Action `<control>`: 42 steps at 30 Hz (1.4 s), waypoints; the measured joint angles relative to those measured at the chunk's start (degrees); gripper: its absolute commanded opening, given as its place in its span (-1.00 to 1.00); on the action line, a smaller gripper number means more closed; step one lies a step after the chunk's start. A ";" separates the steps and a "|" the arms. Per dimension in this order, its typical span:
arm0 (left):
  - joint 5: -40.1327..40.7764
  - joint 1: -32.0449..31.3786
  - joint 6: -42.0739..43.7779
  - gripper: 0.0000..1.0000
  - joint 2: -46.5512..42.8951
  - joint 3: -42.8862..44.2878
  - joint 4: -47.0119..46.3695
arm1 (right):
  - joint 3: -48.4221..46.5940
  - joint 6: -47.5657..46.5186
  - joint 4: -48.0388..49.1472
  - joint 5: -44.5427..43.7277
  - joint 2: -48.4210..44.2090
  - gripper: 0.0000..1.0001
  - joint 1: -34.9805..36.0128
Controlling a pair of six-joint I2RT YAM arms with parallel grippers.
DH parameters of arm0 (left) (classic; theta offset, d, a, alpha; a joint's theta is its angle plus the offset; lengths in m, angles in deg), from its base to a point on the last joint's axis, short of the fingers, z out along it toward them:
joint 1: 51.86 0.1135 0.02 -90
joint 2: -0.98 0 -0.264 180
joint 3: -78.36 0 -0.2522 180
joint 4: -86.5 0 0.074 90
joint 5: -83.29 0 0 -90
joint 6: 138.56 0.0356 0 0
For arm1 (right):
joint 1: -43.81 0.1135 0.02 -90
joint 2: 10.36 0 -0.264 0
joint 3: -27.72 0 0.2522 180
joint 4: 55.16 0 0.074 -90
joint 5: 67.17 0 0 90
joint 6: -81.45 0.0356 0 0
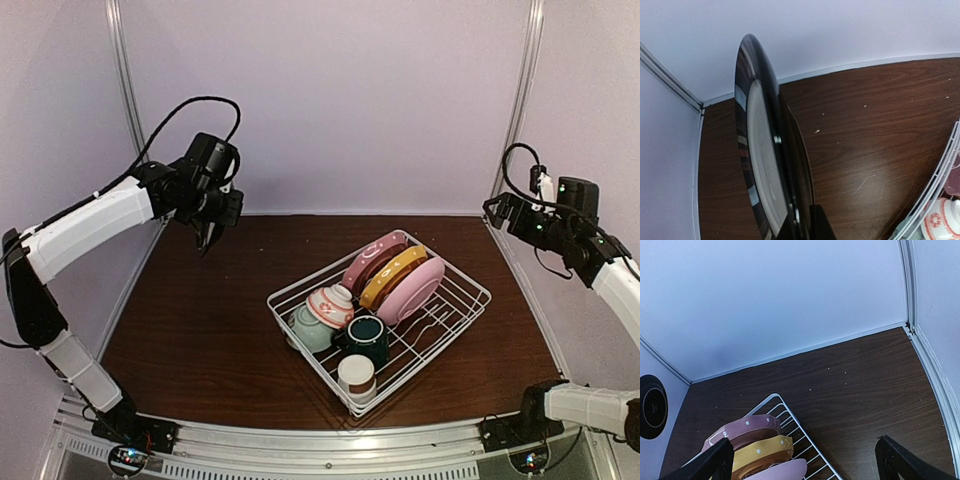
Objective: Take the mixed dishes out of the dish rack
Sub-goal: Place the plate at the corner of the board.
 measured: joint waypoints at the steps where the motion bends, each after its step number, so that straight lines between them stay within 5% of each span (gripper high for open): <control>1: 1.07 0.79 -0.46 -1.00 0.72 -1.16 0.07 | 0.28 0.13 0.35 0.22 0.07 0.99 0.00; 32: 18.80 5.38 2.01 -1.00 33.92 2.38 -0.81 | 3.52 3.58 6.27 4.57 2.05 0.99 0.00; 42: 22.86 5.38 6.01 -0.79 39.69 6.58 -1.27 | 4.31 4.07 7.17 4.72 2.60 0.99 0.00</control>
